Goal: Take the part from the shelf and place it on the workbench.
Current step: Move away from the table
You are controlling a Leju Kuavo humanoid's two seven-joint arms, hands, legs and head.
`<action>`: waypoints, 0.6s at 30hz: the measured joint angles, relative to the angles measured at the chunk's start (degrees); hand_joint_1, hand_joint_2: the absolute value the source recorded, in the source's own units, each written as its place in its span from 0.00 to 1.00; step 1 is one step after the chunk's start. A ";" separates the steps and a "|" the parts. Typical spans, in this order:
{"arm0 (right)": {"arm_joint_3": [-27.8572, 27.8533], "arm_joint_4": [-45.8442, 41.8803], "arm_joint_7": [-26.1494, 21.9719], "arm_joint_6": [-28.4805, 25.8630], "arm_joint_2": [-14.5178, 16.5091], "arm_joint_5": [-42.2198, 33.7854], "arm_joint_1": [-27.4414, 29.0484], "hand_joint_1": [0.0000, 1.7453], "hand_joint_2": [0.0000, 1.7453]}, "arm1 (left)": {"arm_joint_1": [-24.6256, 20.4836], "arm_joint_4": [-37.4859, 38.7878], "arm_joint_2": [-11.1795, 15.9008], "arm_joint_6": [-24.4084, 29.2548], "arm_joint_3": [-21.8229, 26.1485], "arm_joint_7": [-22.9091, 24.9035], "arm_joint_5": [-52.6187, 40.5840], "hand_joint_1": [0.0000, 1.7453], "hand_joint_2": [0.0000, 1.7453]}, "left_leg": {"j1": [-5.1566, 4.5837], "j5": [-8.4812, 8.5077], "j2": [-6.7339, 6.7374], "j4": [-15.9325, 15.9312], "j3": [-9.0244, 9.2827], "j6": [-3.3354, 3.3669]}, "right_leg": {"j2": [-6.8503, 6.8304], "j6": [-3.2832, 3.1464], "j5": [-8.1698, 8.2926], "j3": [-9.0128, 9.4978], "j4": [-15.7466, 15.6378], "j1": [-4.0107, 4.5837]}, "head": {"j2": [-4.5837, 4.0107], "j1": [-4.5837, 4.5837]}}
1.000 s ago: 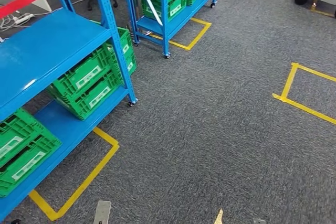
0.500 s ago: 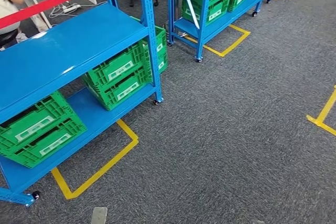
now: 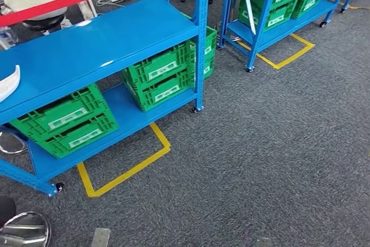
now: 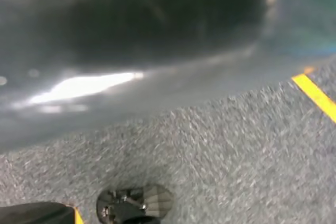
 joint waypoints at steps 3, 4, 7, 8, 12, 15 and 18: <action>-0.30 0.02 0.46 1.44 0.52 -0.64 -0.92 0.00 0.00 | -0.09 -0.01 -0.15 0.14 -0.94 1.15 -0.96 0.00 0.00 | 0.58 0.11 -1.63 -0.46 0.69 0.35 | 2.42 1.04 -1.01 -1.23 2.75 -0.34 | 0.00 0.11; -0.41 0.03 0.78 1.57 0.55 -0.78 -1.23 0.00 0.00 | -0.33 -0.01 -0.22 0.17 -1.17 1.36 -1.12 0.00 0.00 | 0.74 0.18 -2.05 -0.49 0.95 0.42 | 4.18 1.33 -2.22 -2.61 5.10 -0.50 | 0.00 0.17; -0.79 0.03 2.08 1.42 0.55 -1.09 -2.06 0.00 0.00 | -1.23 -0.04 -0.37 0.20 -1.86 1.98 -1.43 0.00 0.00 | 0.82 -0.03 -3.51 -0.42 1.22 0.65 | 6.64 1.93 -5.29 -8.04 13.50 -0.68 | 0.00 0.36; -0.88 0.03 2.44 1.34 0.56 -1.14 -2.33 0.00 0.00 | -1.33 -0.04 -0.39 0.19 -2.05 2.15 -1.47 0.00 0.00 | 0.84 -0.22 -3.96 -0.40 1.44 0.62 | 6.67 2.01 -4.84 -9.02 14.21 -0.69 | 0.00 0.39; -1.03 0.05 2.72 1.70 0.60 -1.29 -2.82 0.00 0.00 | -1.36 -0.04 -0.40 0.25 -2.34 2.28 -1.37 0.00 0.00 | 1.03 -1.62 -5.23 -0.30 3.10 -0.22 | 7.02 1.99 2.25 -5.66 3.45 -0.85 | 0.00 0.47; -1.04 0.10 2.71 1.89 0.67 -1.38 -3.20 0.00 0.00 | -1.50 -0.04 -0.34 0.39 -2.46 2.30 -1.17 0.00 0.00 | 0.98 -2.33 -5.53 -0.12 3.38 -1.17 | 7.34 0.25 1.52 -4.19 0.37 -0.55 | 0.00 0.45; -1.06 0.10 2.66 2.34 0.87 -1.37 -3.29 0.00 0.00 | -1.66 -0.04 -0.21 0.42 -2.66 2.25 -0.92 0.00 0.00 | 1.08 -2.30 -4.98 2.81 2.49 -1.96 | 7.29 -1.08 1.25 -2.54 0.13 -0.72 | 0.00 0.15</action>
